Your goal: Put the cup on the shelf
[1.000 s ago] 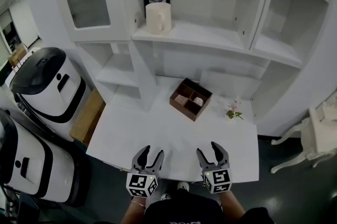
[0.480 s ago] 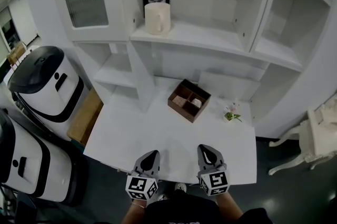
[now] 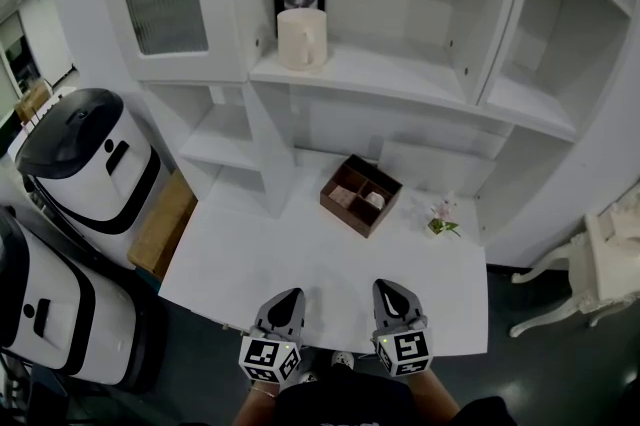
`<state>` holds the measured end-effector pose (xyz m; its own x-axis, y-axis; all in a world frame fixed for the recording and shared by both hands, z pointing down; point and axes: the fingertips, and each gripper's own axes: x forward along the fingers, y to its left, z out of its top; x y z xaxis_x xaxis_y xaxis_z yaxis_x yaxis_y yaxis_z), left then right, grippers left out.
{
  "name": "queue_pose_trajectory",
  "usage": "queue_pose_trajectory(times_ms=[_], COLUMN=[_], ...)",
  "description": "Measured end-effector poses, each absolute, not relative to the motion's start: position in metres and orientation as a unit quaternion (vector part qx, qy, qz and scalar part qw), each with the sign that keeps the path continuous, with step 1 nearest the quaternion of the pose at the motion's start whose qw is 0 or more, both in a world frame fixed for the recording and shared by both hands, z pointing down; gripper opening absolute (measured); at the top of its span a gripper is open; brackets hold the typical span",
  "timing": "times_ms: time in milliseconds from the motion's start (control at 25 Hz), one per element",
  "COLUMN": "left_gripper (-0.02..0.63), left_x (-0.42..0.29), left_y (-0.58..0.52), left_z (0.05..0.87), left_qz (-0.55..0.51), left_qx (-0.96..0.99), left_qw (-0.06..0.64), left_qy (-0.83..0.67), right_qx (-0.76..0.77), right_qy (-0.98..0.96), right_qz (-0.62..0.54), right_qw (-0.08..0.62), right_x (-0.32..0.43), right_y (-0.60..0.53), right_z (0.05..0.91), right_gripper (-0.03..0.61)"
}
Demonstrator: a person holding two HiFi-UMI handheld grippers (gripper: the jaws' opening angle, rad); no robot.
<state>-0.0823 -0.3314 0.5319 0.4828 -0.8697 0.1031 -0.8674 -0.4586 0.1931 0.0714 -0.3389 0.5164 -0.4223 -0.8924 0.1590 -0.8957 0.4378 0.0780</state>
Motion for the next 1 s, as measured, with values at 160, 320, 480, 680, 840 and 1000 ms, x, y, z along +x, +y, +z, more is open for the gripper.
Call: queue_pose_trajectory(times_ms=[160,320,480,680,840,1000], left_gripper=[0.003,0.003,0.003,0.003,0.003,0.003], left_x=[-0.085,-0.087,-0.089,-0.092,-0.093,-0.095], left_y=[-0.332,-0.333,-0.334,-0.336,-0.337,-0.336], left_z=[0.533,0.535,0.536,0.536,0.536,0.537], left_qz=[-0.005,-0.004,-0.001,0.0,0.001,0.001], left_qx=[0.853,0.852,0.851,0.851,0.851,0.85], left_qw=[0.111,0.111,0.111,0.111,0.11,0.111], left_qy=[-0.51,-0.512,-0.513,-0.514,-0.514,-0.516], right_qx=[0.528,0.526,0.527,0.526,0.526,0.529], right_qy=[-0.844,-0.844,-0.843,-0.844,-0.844,-0.842], right_qz=[0.008,0.005,0.005,0.005,0.0,0.017], right_qw=[0.093,0.101,0.104,0.107,0.108,0.103], right_x=[0.069,0.066,0.065,0.062,0.061,0.063], right_y=[-0.341,-0.342,-0.344,-0.346,-0.348,-0.348], right_z=[0.519,0.522,0.523,0.523,0.524,0.53], right_gripper=[0.008,0.008,0.008,0.008,0.008,0.008])
